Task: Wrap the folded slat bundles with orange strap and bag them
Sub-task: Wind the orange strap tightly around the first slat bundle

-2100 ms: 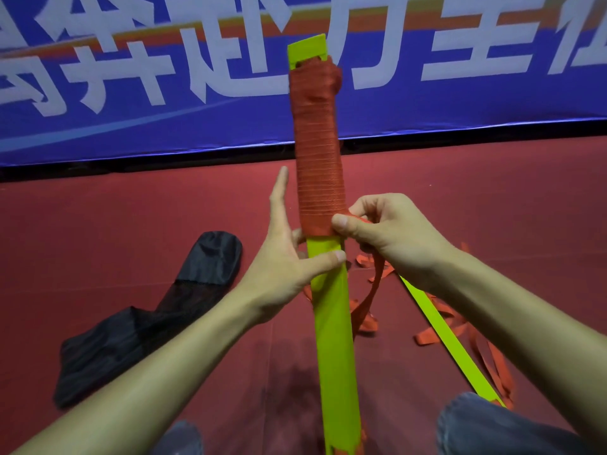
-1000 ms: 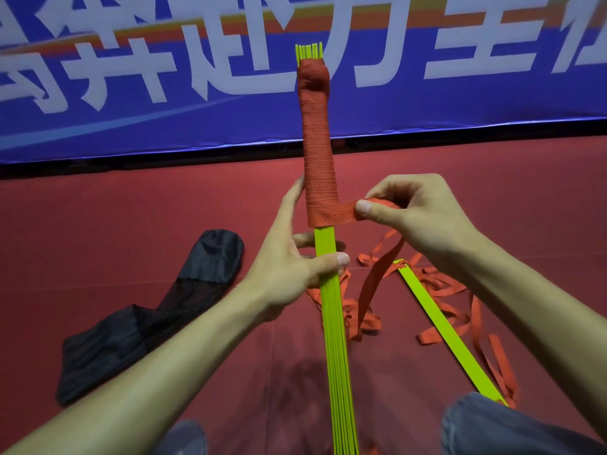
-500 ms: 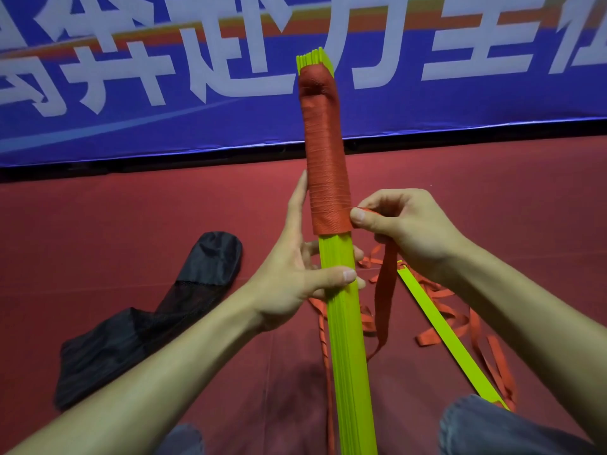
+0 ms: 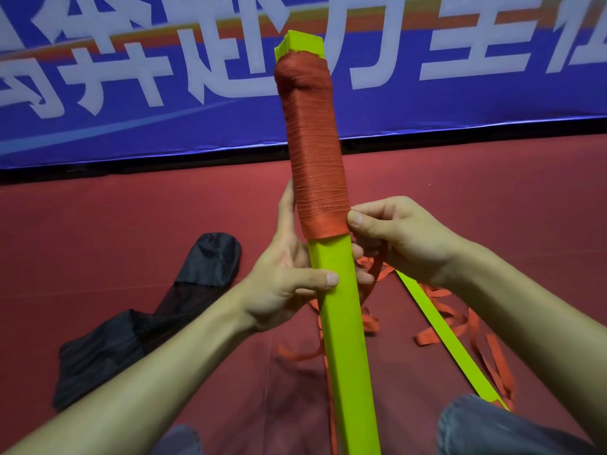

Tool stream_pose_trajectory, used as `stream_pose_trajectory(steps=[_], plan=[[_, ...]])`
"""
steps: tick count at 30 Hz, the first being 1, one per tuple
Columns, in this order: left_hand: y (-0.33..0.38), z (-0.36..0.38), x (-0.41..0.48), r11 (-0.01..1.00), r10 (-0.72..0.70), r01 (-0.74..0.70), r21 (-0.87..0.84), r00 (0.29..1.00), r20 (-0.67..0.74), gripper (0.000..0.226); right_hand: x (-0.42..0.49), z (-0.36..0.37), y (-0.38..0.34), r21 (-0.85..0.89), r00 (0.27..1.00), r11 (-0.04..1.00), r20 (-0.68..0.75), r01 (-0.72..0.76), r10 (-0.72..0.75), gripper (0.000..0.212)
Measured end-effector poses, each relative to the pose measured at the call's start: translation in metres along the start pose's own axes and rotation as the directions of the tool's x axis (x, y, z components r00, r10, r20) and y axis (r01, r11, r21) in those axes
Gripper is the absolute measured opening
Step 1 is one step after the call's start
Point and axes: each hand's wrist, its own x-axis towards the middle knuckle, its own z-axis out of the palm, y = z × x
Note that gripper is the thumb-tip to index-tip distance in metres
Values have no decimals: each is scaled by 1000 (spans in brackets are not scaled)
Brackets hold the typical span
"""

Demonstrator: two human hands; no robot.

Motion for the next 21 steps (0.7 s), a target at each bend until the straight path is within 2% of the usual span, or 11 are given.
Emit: stream_pose_trajectory(steps=[2, 6, 9, 11, 14, 17, 21], plan=[[1, 0, 1, 1000, -28, 27, -9, 999, -44, 120, 0, 3, 1, 2, 1000, 1000, 11, 4, -4, 19], [3, 10, 5, 998, 23, -12, 56, 979, -201, 118, 1, 13, 0, -76, 985, 997, -166, 23, -36, 24], [-3, 11, 7, 947, 158, -38, 320, 920, -358, 118, 1, 20, -3, -152, 961, 987, -262, 45, -84, 18], [-4, 12, 7, 875, 234, -3, 485, 879, -416, 121, 2, 24, -5, -181, 944, 982, -311, 58, -113, 15], [-4, 13, 8, 768, 286, 95, 634, 834, -472, 126, 1, 31, -8, -231, 917, 970, -363, 81, -163, 19], [-3, 13, 8, 705, 303, 167, 690, 808, -505, 123, 1, 38, -9, -261, 896, 962, -405, 78, -182, 22], [-2, 9, 8, 719, 263, 191, 668, 815, -516, 115, 1, 38, -9, -355, 889, 933, -407, 59, -211, 24]])
